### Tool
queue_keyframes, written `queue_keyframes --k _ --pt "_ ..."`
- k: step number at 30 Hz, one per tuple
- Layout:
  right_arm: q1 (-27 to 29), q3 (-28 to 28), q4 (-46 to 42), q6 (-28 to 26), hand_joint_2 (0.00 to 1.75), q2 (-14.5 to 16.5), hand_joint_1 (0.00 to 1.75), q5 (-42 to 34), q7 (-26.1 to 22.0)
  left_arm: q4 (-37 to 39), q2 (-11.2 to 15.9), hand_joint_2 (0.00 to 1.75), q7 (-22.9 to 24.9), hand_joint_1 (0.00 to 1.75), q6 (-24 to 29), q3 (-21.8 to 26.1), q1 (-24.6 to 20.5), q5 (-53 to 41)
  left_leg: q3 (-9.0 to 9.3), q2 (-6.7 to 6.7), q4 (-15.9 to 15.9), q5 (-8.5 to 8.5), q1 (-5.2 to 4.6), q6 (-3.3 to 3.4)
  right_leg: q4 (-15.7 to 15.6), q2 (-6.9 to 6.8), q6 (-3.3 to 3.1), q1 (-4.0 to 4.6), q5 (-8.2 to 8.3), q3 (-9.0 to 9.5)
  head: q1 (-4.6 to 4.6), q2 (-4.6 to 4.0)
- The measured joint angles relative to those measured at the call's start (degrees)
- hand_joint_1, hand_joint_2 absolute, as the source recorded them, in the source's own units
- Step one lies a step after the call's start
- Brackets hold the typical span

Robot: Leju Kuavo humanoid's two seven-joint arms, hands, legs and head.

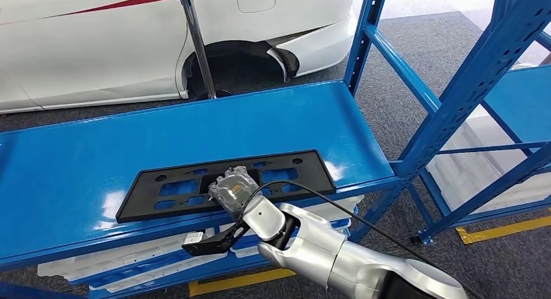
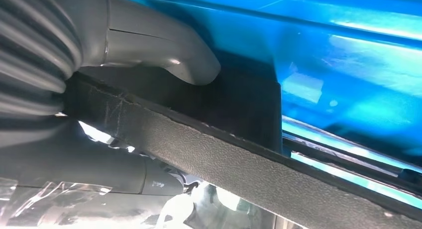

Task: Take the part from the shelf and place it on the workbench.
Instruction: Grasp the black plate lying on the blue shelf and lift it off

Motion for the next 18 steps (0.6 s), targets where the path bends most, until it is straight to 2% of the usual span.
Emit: queue_keyframes --k 5,12,18 --pt "-0.01 0.0 0.0 -1.71 1.75 -0.2 1.75 2.58 1.02 0.0 0.0 1.75 0.04 0.0 0.0 0.0 0.0 0.06 -0.03 0.0 0.0 0.0 0.0 0.0 0.0 0.0 0.0 0.0 0.0 -0.01 0.0 0.0" --pt "-1.99 0.0 -1.62 -3.67 1.75 -0.82 1.75 13.68 4.5 0.0 0.0 1.75 0.58 0.0 0.0 0.0 0.12 0.5 -0.05 0.0 0.0 0.0 0.0 0.0 0.0 0.0 0.0 0.0 0.0 -0.05 0.0 0.0" --pt "-3.19 0.0 -4.74 -3.02 1.75 -1.69 1.75 15.33 4.51 0.0 0.0 1.75 1.11 0.0 -0.19 0.0 0.14 0.05 -0.09 0.0 0.08 -0.03 -0.05 0.04 -0.03 -0.01 0.04 -0.06 0.02 -0.06 0.0 0.0"
